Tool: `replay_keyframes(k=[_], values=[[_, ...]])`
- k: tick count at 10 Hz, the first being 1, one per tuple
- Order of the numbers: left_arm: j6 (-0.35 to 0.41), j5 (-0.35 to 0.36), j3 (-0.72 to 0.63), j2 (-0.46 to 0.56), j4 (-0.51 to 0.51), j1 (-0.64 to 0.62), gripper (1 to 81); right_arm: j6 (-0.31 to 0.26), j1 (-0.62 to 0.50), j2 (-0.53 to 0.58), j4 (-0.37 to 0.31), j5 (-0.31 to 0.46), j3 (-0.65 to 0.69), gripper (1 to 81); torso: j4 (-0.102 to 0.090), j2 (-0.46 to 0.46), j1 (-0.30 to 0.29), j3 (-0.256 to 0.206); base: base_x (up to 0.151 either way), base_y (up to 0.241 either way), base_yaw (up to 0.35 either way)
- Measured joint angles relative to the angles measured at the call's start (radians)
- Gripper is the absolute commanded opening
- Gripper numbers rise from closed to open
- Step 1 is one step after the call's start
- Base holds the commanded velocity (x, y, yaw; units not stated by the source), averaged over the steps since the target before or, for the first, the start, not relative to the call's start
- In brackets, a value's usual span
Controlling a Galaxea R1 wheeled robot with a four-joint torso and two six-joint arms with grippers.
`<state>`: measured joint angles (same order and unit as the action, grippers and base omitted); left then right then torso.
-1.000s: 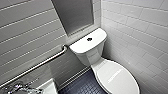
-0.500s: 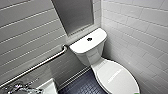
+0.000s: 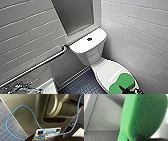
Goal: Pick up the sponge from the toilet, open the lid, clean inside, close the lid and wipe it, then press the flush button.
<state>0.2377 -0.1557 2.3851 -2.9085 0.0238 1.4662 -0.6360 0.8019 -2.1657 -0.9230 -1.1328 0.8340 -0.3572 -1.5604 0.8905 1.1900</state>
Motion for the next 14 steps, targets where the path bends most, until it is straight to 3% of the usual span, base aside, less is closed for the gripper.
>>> replay_keyframes(k=[3,5,11,14], values=[[0.000,0.000,0.000,0.006,0.000,0.000,81.1,-0.029,-0.130,-0.126,-0.183,0.087,0.188,1.0,0.000,0.000,0.000,0.000,0.000,0.000,0.000],[0.000,0.000,0.000,0.005,0.000,0.000,81.1,-0.024,-0.168,-0.194,-0.267,0.195,0.373,1.0,0.000,0.000,0.000,0.000,0.000,0.000,0.000],[0.000,0.000,0.000,0.005,0.001,0.000,81.1,0.038,-0.254,-0.410,-0.339,0.586,0.889,1.0,0.000,0.000,0.000,0.000,0.000,0.000,0.000],[0.000,0.000,0.000,0.005,0.000,0.000,81.1,0.058,-0.272,-0.508,-0.334,0.801,0.997,1.0,0.000,0.000,0.000,0.000,0.000,0.000,0.000]])
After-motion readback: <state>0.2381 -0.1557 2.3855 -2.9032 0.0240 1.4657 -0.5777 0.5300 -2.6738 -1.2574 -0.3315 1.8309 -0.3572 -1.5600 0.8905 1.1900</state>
